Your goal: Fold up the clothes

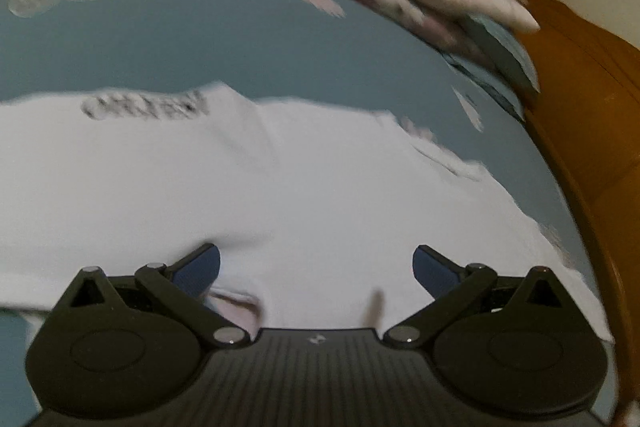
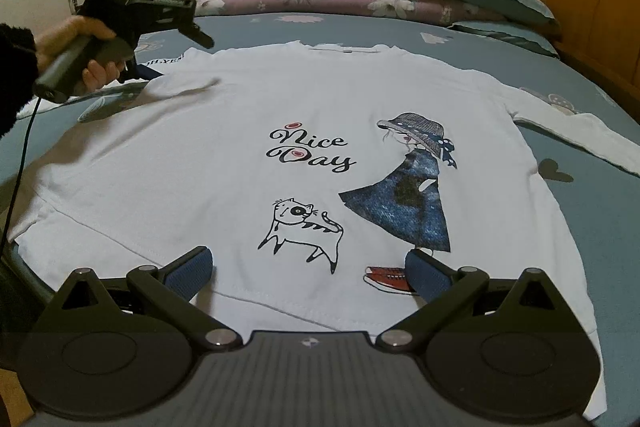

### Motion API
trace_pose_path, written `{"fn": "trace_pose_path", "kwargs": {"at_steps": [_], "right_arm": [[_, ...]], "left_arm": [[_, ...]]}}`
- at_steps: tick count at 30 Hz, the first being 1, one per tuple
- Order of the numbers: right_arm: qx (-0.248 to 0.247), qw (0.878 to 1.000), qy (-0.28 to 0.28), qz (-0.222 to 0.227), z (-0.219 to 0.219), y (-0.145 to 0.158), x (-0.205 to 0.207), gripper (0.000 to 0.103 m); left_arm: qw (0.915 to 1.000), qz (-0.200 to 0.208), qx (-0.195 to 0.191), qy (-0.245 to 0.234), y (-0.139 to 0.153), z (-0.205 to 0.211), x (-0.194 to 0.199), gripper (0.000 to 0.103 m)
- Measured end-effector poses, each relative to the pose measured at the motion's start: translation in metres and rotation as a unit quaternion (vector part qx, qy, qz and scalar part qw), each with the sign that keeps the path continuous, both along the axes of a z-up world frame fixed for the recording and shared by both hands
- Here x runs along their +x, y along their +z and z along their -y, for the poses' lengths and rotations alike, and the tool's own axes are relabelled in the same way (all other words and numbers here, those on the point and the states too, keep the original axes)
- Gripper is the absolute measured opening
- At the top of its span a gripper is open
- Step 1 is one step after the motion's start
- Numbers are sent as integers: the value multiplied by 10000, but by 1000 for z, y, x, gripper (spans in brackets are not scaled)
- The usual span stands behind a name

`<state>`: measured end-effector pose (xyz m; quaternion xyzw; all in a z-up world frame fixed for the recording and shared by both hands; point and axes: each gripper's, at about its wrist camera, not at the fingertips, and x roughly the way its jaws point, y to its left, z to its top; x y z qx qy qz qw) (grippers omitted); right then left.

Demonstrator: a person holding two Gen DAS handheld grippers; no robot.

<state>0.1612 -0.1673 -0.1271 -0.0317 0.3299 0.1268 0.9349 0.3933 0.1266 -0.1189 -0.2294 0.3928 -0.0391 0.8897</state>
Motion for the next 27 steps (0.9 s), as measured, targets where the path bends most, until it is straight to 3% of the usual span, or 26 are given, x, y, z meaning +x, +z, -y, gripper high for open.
{"fn": "trace_pose_path", "kwargs": {"at_steps": [1, 5, 11, 14, 16, 17, 19, 22, 27], "right_arm": [[-5, 10000, 0, 4, 0, 0, 0, 103], [-11, 10000, -8, 12, 0, 0, 0, 103], [-34, 10000, -17, 22, -1, 0, 0, 103], [-37, 10000, -11, 18, -1, 0, 0, 103], [-35, 10000, -6, 4, -1, 1, 0, 103], [-28, 10000, -4, -7, 0, 1, 0, 103], [-14, 10000, 1, -19, 0, 1, 0, 103], [-6, 10000, 2, -23, 0, 1, 0, 103], [10, 10000, 5, -5, 0, 1, -1, 103]], "left_arm": [[9996, -56, 198, 179, -1, -5, 1, 102], [9995, -35, 190, 258, 9, -6, -6, 102], [9944, 220, -489, -907, 27, 34, -21, 102], [9938, -112, -255, -1077, 16, 47, -19, 102], [9959, -397, 153, -793, 6, 44, -18, 102], [9961, -339, 285, -760, 6, 40, -20, 101], [9970, -375, 236, -638, 12, 36, -27, 101], [9947, -543, 690, -532, 29, 36, -45, 101], [9961, -329, 233, -785, 54, 34, -101, 101]]}}
